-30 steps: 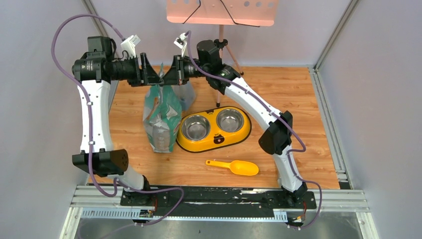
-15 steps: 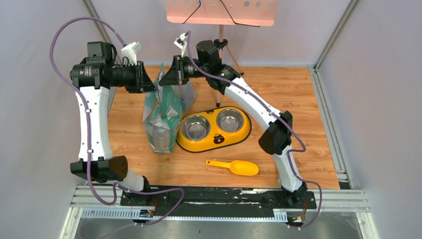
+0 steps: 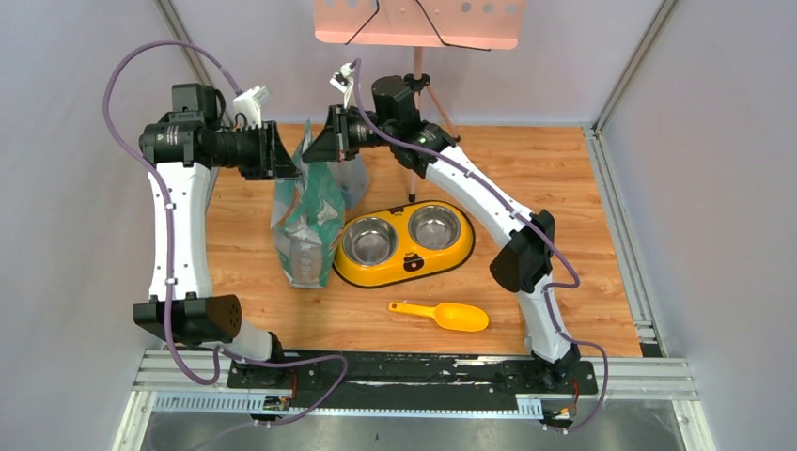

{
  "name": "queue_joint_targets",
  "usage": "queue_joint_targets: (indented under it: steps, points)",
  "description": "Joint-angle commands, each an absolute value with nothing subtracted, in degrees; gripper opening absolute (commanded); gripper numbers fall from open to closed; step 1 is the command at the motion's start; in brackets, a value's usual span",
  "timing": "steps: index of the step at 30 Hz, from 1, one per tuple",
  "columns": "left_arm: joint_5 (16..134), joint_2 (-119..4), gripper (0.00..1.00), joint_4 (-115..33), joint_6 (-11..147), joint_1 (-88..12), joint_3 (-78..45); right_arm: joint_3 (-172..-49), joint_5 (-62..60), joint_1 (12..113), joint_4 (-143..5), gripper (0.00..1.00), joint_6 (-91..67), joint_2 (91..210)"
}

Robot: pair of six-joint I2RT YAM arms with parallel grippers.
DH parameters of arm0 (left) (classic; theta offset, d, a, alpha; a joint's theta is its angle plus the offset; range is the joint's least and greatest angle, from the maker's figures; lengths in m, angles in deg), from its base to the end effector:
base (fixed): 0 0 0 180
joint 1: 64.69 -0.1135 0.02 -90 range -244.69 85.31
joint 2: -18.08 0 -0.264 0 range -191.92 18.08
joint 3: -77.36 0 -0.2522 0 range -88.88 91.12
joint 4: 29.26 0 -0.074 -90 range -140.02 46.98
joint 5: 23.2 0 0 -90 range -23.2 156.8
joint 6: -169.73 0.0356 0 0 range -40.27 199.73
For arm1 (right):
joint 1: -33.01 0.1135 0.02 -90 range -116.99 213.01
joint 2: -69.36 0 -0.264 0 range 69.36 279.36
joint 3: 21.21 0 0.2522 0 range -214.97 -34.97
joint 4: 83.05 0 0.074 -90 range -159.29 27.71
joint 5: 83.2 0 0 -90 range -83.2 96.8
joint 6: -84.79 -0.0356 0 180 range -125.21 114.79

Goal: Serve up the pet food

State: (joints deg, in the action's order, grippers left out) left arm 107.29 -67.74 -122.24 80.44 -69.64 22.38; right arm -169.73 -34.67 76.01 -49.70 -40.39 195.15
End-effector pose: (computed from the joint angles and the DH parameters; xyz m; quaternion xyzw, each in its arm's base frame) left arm 0.2570 -0.0009 0.4547 0.0745 0.8951 -0.3141 0.3075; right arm 0.3540 0.3623 0.4065 -0.2747 0.7026 0.5881 0.2918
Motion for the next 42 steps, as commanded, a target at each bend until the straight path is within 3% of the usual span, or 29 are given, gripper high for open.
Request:
queue_joint_targets:
  steps: [1, 5, 7, 8, 10, 21, 25, 31, 36, 42]
  points:
    - [109.27, -68.29, 0.45, -121.03, 79.00, -68.48, 23.11, -169.50, -33.20, 76.07, -49.52, 0.00, -38.71, 191.70]
    - [108.01, -69.16, 0.38, -121.63, 79.61, -66.80, 23.65, -169.65, -33.11, 76.14, -49.50, 0.00, -38.38, 191.61]
    - [107.82, -69.49, 0.28, -122.21, 80.89, -65.70, 23.45, -169.80, -32.92, 76.24, -49.41, 0.00, -37.88, 191.58]
    - [107.74, -69.71, 0.15, -122.74, 81.85, -65.34, 23.49, -169.83, -32.62, 76.25, -49.12, 0.00, -37.37, 191.34]
    - [105.86, -69.68, 0.01, -123.22, 82.61, -63.30, 23.97, -169.74, -31.30, 76.10, -47.43, 0.00, -35.00, 190.26]
    - [82.33, -67.89, 0.00, -119.49, 84.80, -63.55, 34.00, -155.33, -25.18, 68.27, -37.66, 0.00, -24.37, 174.05]
    - [85.56, -68.53, 0.00, -118.06, 84.28, -63.55, 36.40, -153.94, -24.95, 68.06, -37.74, 0.00, -23.21, 173.79]
    - [96.45, -70.39, 0.00, -116.99, 83.19, -63.48, 41.48, -162.68, -27.43, 69.61, -39.77, 0.01, -18.85, 177.57]
    - [91.78, -71.31, 0.00, -117.09, 85.25, -63.46, 44.96, -169.80, -22.45, 71.84, -40.56, 0.63, -20.74, 181.82]
    - [93.04, -71.81, 0.00, -116.18, 85.22, -63.16, 45.61, -171.96, -20.55, 76.34, -40.44, 0.97, -23.00, 187.67]
